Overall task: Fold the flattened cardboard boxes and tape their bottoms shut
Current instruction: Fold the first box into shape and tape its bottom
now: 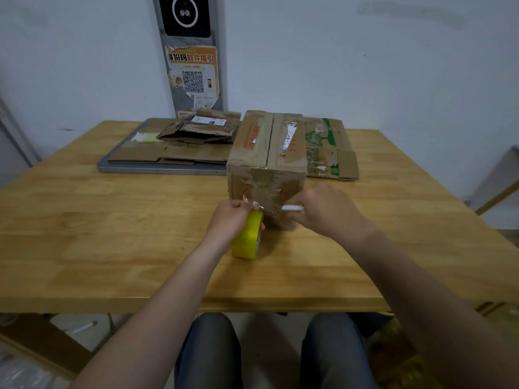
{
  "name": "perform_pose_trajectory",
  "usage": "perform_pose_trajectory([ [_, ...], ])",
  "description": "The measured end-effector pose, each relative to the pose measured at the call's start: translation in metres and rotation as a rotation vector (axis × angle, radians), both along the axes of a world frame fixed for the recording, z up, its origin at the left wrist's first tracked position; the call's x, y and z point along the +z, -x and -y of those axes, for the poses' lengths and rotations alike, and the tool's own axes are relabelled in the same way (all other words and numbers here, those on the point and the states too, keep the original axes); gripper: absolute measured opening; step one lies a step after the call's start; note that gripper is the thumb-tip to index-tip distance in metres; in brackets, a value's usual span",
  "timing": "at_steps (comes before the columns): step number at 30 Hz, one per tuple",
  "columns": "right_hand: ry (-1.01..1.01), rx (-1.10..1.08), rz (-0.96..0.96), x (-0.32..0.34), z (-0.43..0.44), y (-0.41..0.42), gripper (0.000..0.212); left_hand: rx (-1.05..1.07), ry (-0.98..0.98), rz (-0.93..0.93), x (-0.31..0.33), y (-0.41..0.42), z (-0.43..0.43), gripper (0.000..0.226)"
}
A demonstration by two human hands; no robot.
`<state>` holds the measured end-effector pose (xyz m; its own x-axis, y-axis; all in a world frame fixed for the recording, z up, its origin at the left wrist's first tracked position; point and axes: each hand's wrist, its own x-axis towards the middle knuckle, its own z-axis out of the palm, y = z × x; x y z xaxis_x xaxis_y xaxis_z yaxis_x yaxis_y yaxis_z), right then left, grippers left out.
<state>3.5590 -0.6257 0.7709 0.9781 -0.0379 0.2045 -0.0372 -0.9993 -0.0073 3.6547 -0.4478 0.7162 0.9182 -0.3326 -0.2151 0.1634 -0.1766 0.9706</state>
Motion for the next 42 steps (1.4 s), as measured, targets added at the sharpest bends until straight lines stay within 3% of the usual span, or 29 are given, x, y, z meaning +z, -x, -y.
perform_pose_trajectory([
  [4,-0.068,-0.158,-0.202,-0.034,0.026,0.017,0.023,0.007,0.013,-0.041,0.001,0.002,0.004,0.014],
  [13,-0.117,-0.339,-0.269,-0.069,0.047,0.025,0.039,0.035,0.035,-0.058,0.001,0.010,-0.001,0.017],
  [19,-0.111,-0.329,0.089,-0.038,0.044,0.019,0.034,0.252,0.155,0.055,0.009,0.006,-0.018,0.022],
  [22,-0.155,-0.210,0.300,-0.011,0.037,0.004,0.026,0.363,0.214,0.097,0.023,-0.002,-0.025,0.015],
  [26,-0.161,0.030,0.444,0.022,0.017,-0.024,0.036,0.409,0.131,0.222,0.041,-0.015,-0.028,0.016],
  [30,-0.109,0.126,0.288,0.033,-0.008,-0.056,0.050,0.364,0.056,0.257,0.053,-0.031,-0.027,0.013],
  [33,0.022,0.080,0.174,0.026,-0.024,-0.077,0.062,0.312,0.011,0.260,0.057,-0.039,-0.022,0.019],
  [37,0.240,0.059,0.158,0.016,-0.022,-0.084,0.086,0.272,0.013,0.257,0.054,-0.047,-0.018,0.030],
  [42,0.249,0.063,0.153,0.010,-0.019,-0.086,0.115,0.262,-0.019,0.300,0.053,-0.049,-0.016,0.034],
])
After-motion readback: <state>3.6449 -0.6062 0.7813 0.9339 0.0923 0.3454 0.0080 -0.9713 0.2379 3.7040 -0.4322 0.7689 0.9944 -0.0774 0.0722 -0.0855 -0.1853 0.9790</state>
